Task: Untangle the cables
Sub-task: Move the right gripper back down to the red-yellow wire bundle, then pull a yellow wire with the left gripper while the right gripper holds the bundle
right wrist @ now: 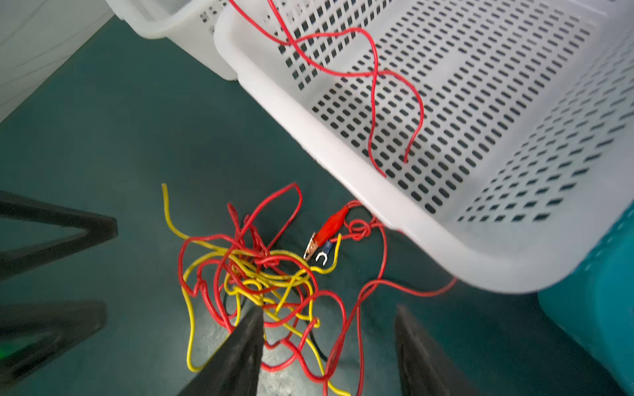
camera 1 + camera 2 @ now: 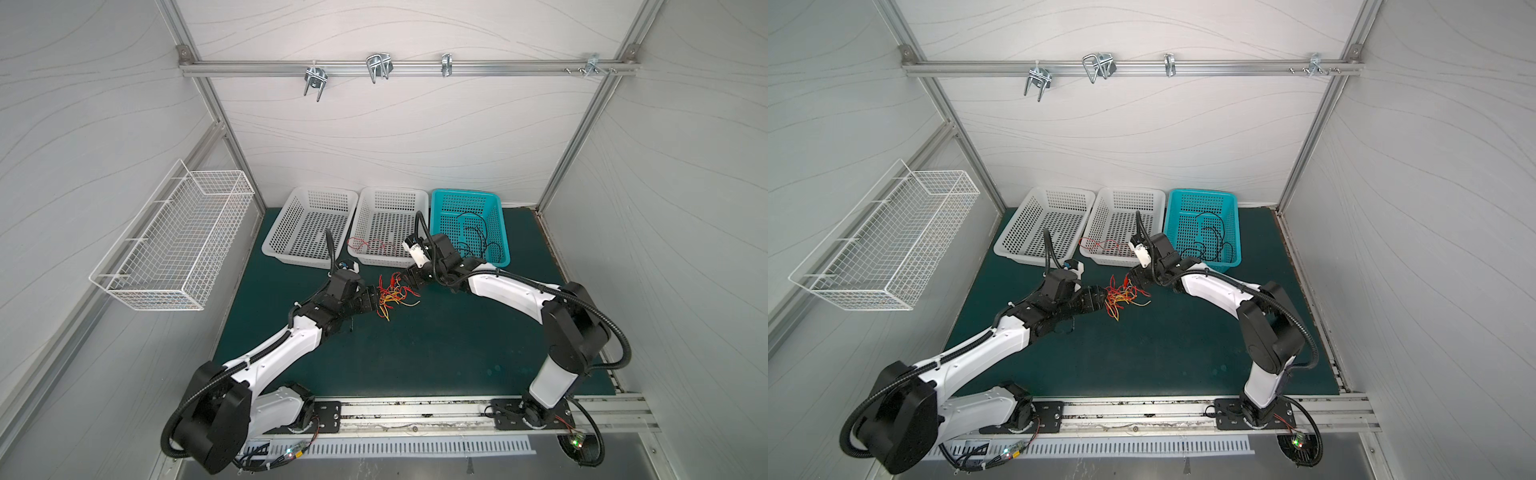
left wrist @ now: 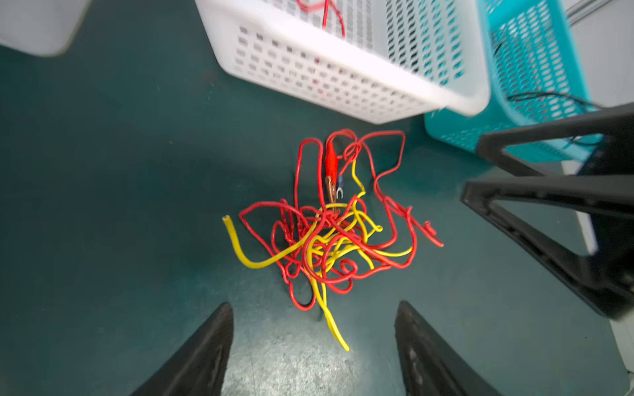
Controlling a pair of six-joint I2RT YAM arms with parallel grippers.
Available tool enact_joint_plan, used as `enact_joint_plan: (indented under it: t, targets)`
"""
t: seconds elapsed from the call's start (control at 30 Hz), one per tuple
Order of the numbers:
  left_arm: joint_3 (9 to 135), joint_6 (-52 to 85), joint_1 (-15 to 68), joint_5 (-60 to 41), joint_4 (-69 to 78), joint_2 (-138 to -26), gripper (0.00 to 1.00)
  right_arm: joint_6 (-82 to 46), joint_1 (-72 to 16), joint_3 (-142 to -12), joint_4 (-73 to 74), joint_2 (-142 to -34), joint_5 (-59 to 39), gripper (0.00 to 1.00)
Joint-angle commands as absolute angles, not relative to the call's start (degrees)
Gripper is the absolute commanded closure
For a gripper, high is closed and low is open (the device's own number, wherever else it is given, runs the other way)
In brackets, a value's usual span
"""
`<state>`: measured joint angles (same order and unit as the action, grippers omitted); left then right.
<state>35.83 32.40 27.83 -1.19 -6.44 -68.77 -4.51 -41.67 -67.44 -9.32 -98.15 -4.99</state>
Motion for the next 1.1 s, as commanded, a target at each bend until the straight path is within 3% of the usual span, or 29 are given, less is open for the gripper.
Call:
enact_joint_plan:
  t: [0.0,0.27,0.4,0.6,0.73,0.9,1.07]
  targets:
    - [38.2,34.2,27.6,-3.7,-1.9,-72.4,0.27,-8.5,-41.6,-65.3,-7.2,-97.4,-7.2,0.35]
    - [39.0,36.2,27.7,-6.0,2.3,-78.0,0.43,-12.4,-42.9,-66.3,-5.1,-102.5,-9.4,0.39]
    - [38.9,36.6,27.8,-5.6,3.5,-79.2,0.56,-12.8,-43.2,-66.8,-6.0,-103.7,-9.6,0.55]
    - [38.5,37.3,27.7,-4.8,4.6,-81.1,0.79,-13.7,-43.3,-64.6,-5.5,-102.2,-8.5,0.87]
    - [38.9,37.6,27.7,-4.1,4.0,-82.3,1.0,-13.5,-43.5,-63.7,-6.4,-99.7,-8.4,0.98]
    - [38.6,39.3,27.8,1.3,0.0,-81.1,1.0,-11.8,-43.8,-62.1,-8.6,-94.9,-6.6,1.0]
    - [39.6,39.8,27.7,7.5,-8.4,-80.0,1.0,-11.5,-43.4,-60.3,-12.8,-88.4,2.8,1.0]
